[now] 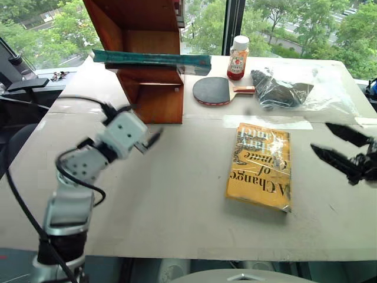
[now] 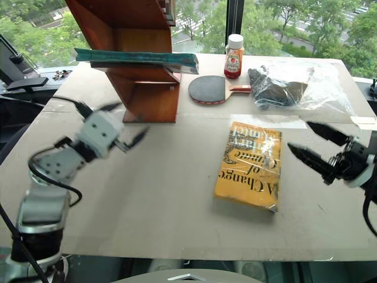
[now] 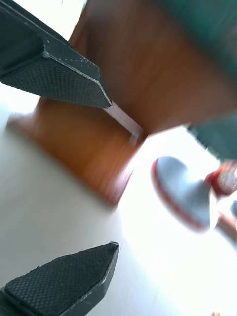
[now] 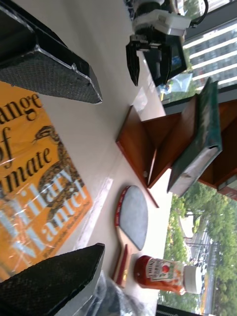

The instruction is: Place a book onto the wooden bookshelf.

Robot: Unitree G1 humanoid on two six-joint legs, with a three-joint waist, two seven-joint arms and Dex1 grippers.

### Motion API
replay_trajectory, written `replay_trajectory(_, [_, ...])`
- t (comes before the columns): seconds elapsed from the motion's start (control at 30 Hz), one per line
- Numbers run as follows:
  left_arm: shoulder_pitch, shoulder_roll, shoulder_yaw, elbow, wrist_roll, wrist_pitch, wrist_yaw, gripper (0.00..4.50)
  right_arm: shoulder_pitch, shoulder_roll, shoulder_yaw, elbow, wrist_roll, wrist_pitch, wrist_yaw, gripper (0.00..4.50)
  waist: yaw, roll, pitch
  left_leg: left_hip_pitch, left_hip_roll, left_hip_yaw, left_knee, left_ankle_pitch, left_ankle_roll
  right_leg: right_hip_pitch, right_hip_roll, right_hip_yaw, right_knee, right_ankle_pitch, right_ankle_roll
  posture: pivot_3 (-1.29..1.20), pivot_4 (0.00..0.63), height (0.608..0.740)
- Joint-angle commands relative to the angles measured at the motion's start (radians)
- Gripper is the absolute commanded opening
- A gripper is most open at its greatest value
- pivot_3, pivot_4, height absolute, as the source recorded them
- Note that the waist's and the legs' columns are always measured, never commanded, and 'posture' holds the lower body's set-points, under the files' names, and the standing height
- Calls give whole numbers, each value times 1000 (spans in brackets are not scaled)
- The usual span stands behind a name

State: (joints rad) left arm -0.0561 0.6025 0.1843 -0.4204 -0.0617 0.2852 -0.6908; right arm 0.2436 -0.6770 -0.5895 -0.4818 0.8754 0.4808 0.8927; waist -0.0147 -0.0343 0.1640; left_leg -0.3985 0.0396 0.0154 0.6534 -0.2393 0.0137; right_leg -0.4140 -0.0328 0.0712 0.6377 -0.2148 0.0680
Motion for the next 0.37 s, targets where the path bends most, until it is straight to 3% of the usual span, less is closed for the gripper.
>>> replay_trajectory(0.03, [103, -46, -3, -71, -139, 26, -46, 4483, 97, 62, 16, 29, -135, -144, 31, 4500, 1, 1, -1, 1, 0, 0, 0, 0, 0, 1, 0, 0, 0, -1, -2, 0, 150, 740])
replay_trajectory(0.23, [258, -63, -88, -39, -125, 20, -43, 4483, 192, 103, 110, 265, -380, -439, 131, 4500, -2, 2, -3, 5, 0, 3, 1, 0, 0, 2, -1, 1, 0, -5, 0, 0, 150, 740])
replay_trajectory(0.37, [266, -66, -121, -19, -107, 6, -29, 4483, 179, 105, 146, 349, -424, -525, 154, 4500, -2, 4, -6, 6, 1, 4, 1, 0, 0, 2, -1, 2, 0, -5, 0, 0, 150, 740])
